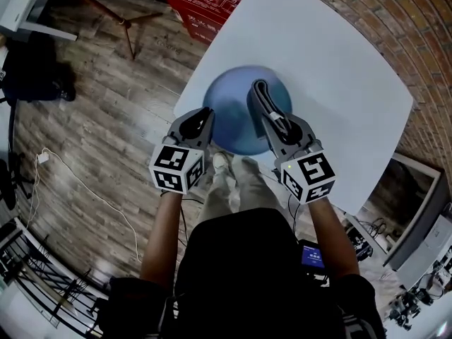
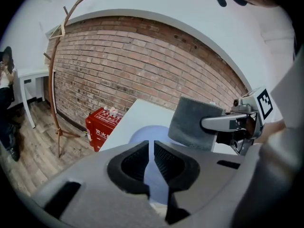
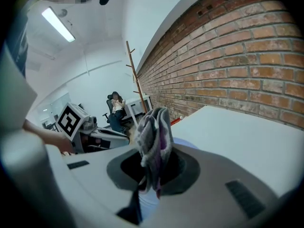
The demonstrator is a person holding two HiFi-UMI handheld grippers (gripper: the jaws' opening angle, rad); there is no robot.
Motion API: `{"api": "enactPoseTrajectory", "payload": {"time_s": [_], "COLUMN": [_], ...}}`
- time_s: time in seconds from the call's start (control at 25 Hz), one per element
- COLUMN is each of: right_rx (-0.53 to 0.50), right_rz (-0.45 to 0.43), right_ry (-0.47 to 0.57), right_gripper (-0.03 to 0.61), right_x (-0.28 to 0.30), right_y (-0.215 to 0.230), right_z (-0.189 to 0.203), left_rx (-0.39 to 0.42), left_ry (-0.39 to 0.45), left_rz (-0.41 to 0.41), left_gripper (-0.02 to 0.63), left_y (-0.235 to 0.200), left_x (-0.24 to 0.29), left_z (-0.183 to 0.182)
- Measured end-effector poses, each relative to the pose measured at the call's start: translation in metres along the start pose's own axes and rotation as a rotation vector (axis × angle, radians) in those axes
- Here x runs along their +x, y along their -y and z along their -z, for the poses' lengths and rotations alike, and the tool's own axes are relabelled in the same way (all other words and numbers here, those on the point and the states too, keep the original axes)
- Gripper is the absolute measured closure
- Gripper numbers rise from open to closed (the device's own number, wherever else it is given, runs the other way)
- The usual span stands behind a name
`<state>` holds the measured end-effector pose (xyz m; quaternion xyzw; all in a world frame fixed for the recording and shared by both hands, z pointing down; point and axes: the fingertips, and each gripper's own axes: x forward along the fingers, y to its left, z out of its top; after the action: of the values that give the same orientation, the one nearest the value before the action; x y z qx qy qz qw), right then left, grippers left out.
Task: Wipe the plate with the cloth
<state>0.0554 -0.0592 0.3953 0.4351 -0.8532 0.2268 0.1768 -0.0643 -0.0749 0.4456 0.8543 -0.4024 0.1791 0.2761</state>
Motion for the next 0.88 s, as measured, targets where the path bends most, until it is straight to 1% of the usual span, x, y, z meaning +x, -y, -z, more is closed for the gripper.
{"api": "enactPoseTrajectory", "payload": {"time_s": [0.2, 0.48, 0.68, 0.88], "right_rx": [-0.012, -0.013, -0.013, -0.010], "right_rz": [-0.033, -0.049, -0.062, -0.090], "right_ry": [-0.018, -0.038, -0.044, -0.055], "right_gripper": [0.528, 0.528, 0.528, 0.528], "right_x": [0.009, 0.018, 0.022, 0.022], "right_y": [-0.008, -0.007, -0.010, -0.010], "right_z": [0.005, 0.008, 0.011, 0.018], "left_rx": [-0.004, 0.071, 0.079, 0.112], "left_ry": [-0.035, -0.078, -0.102, -0.143], "left_rz": [-0.019, -0.020, -0.039, -0.016], "left_gripper": [0.594, 0.594, 0.594, 0.580], "left_y": [-0.016, -0.031, -0.042, -0.043], "left_x": [0.010, 0.029, 0.038, 0.050], "left_z": [0.001, -0.007, -0.010, -0.007]}}
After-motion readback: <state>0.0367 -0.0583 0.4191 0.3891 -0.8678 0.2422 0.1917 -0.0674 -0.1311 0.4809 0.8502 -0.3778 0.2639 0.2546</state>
